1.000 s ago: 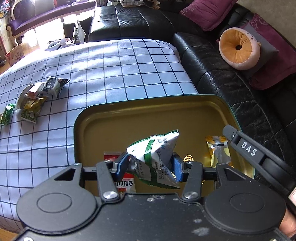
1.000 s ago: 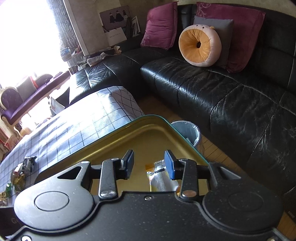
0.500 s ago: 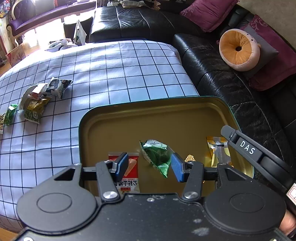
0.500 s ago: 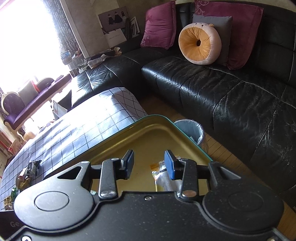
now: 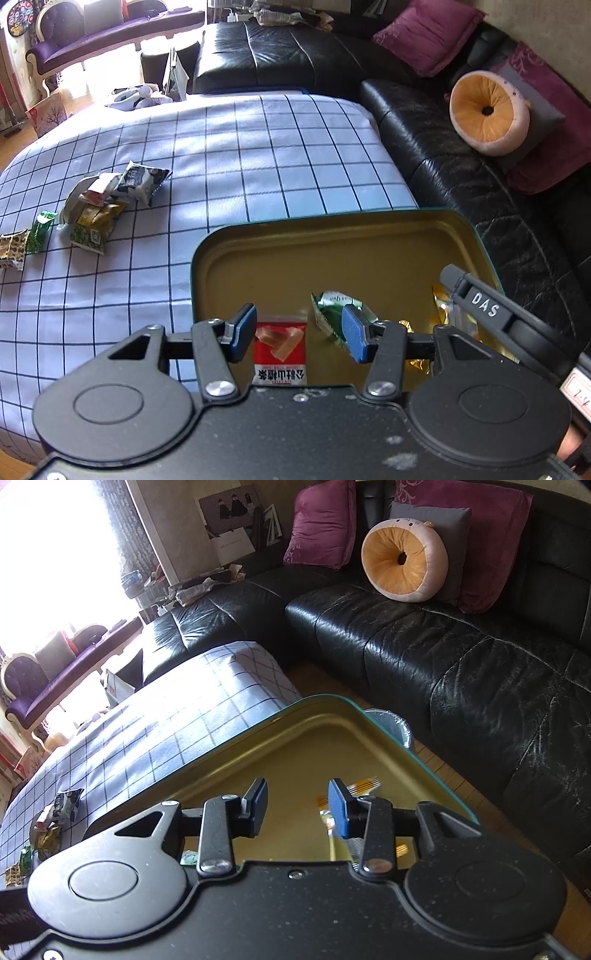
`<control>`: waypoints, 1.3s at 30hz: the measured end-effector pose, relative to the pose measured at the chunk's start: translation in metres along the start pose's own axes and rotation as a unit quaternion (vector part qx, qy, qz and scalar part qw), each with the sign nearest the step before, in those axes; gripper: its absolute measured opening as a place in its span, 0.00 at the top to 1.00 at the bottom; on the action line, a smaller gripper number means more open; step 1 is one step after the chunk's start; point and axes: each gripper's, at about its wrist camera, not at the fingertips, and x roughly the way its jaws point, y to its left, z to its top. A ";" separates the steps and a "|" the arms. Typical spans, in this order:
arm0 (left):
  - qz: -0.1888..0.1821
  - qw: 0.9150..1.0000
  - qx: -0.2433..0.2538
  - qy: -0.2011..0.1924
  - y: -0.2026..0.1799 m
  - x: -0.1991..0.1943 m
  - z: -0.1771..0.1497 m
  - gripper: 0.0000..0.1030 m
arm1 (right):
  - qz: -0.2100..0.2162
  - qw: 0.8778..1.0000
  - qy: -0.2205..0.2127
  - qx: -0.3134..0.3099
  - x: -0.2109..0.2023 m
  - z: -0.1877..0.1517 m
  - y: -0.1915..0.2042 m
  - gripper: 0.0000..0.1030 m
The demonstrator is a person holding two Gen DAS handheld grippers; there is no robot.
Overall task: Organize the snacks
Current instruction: 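Withdraw both open tools from the tray back to the snack pile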
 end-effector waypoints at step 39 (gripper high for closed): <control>0.145 0.976 -0.157 -0.040 0.203 -0.026 0.029 0.49 | 0.127 0.986 0.039 -0.105 0.023 -0.028 0.144 0.54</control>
